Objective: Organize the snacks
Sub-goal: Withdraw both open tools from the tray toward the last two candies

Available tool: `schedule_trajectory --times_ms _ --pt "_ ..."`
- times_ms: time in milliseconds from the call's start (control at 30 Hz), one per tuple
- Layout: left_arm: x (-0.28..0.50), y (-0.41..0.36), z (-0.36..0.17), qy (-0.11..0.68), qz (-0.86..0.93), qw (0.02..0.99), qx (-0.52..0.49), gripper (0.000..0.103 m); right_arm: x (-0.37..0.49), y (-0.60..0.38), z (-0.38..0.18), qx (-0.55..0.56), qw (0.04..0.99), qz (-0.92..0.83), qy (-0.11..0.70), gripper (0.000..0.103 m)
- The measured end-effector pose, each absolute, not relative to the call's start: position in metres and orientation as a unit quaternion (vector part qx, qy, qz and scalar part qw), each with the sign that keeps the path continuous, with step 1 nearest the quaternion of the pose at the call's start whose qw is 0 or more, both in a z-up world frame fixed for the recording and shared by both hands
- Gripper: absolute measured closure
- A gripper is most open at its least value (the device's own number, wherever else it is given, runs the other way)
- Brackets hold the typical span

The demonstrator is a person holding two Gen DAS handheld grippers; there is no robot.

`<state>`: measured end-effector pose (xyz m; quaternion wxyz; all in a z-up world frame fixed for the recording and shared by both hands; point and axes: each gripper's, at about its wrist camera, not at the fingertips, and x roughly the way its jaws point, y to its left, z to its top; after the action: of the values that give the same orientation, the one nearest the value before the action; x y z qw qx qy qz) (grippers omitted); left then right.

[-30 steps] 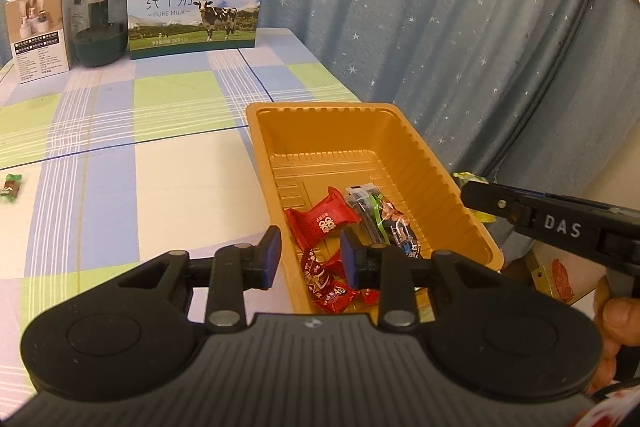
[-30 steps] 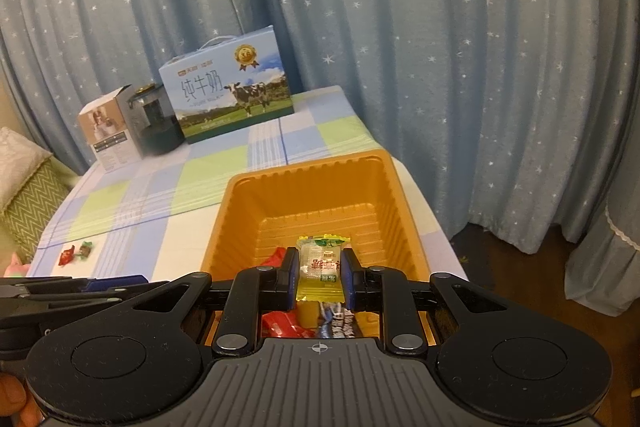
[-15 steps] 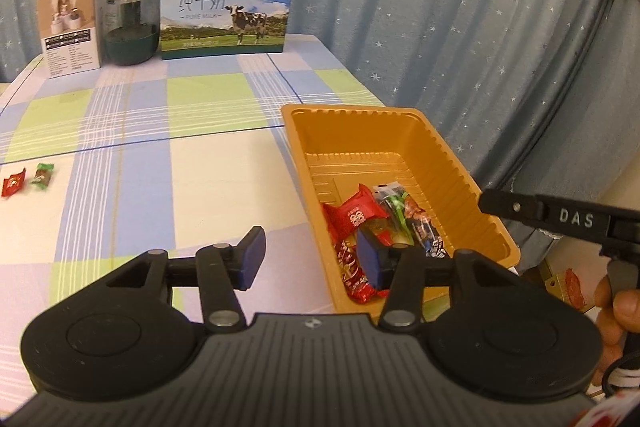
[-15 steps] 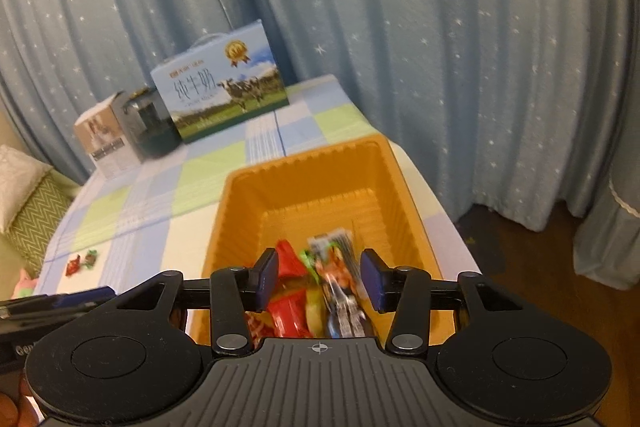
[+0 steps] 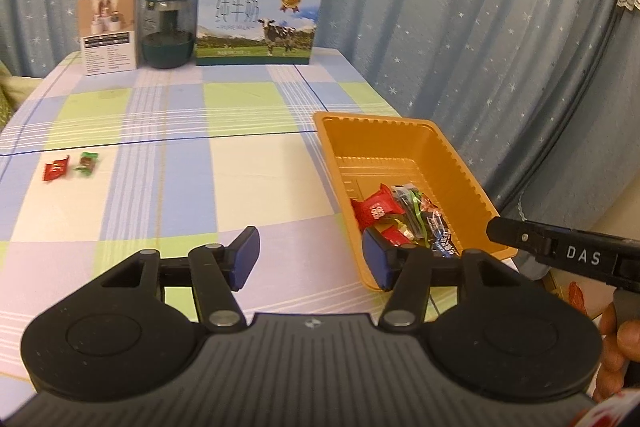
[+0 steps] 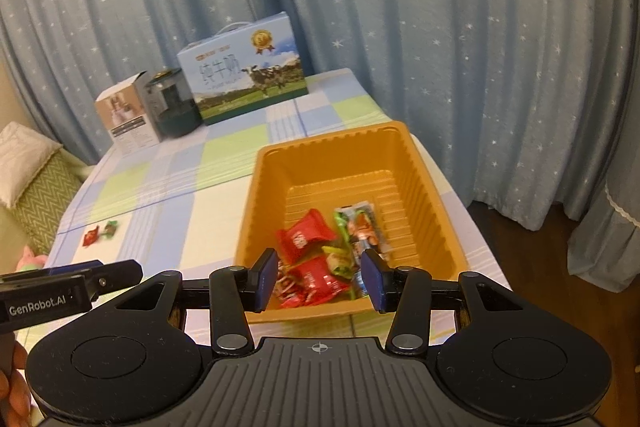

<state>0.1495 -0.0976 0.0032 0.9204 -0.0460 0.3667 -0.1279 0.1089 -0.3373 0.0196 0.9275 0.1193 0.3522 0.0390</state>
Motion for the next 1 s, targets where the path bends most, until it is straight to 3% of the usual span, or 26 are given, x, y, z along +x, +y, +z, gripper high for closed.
schedule_trajectory --times_ms 500,1000 --pt "0.124 -0.055 0.014 0.356 -0.097 0.927 -0.063 0.045 0.100 -0.298 0.031 0.100 0.931 0.066 0.346 0.053" --pt "0.114 0.014 0.014 0.350 -0.025 0.933 -0.073 0.036 0.116 -0.240 0.032 0.077 0.927 0.115 0.349 0.039"
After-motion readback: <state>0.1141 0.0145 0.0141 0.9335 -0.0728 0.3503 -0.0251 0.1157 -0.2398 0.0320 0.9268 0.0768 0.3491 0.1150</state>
